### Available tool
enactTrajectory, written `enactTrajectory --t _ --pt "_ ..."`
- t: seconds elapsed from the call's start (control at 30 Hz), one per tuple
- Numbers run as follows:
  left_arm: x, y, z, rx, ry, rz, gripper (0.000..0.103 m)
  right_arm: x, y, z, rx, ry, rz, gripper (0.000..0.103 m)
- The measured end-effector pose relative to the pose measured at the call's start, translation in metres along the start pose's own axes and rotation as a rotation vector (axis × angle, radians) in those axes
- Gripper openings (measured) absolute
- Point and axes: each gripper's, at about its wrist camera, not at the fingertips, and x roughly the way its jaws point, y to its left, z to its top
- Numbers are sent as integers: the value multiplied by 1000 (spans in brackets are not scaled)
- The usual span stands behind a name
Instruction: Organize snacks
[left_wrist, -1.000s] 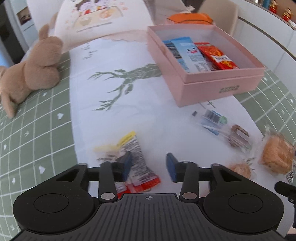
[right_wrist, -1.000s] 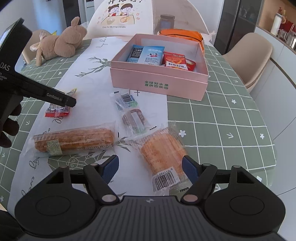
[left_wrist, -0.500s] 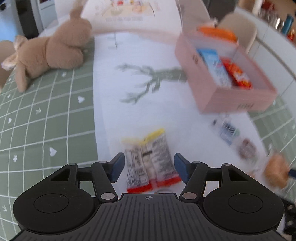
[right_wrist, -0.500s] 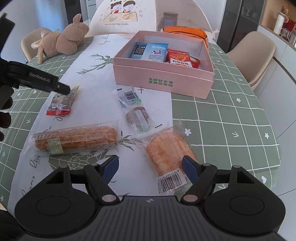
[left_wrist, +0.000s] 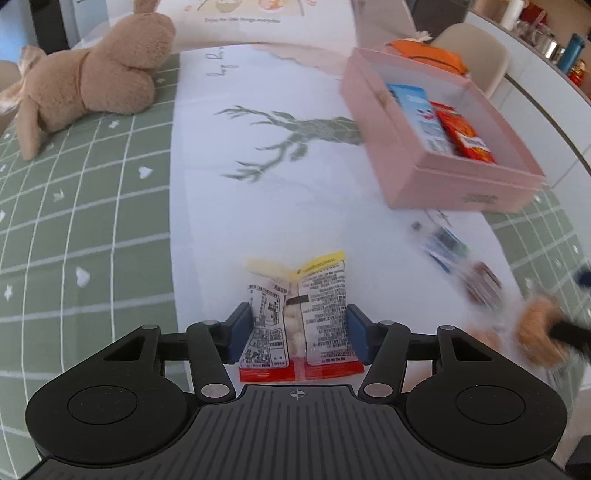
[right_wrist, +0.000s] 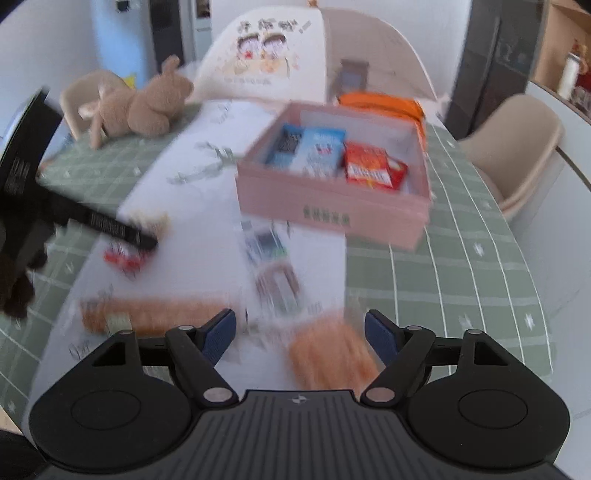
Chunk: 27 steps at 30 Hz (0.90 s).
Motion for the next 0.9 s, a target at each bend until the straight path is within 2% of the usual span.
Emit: enactTrajectory --t 0.1,0.2,0.3,0.37,0.47,0.5,0.6,0.7,0.8,0.9 --pt "-15 -8 -15 9 5 -39 60 26 -5 18 -26 35 24 78" --pt "-31 -15 -25 22 0 -50 60 58 -3 30 -44 106 56 68" --pt "-43 -19 -28 29 -4 -53 60 82 6 35 -68 147 57 64" --pt "-48 -21 -30 35 -6 -52 59 92 12 35 -79 171 65 56" --pt "-53 -23 -31 39 -12 -55 59 92 25 34 -125 190 58 36" --pt "-53 -23 -30 41 -12 -57 59 89 28 33 -138 192 65 36" --pt "-54 -25 -29 50 -11 -66 59 73 30 33 -145 156 62 35" --pt "-59 -25 -25 48 -32 -85 59 47 21 38 -101 98 72 34" --pt "-75 -26 -10 43 -95 -129 59 12 4 46 -32 20 85 34" --pt "-100 -32 24 62 -199 -205 59 -24 -14 65 5 -81 76 34"
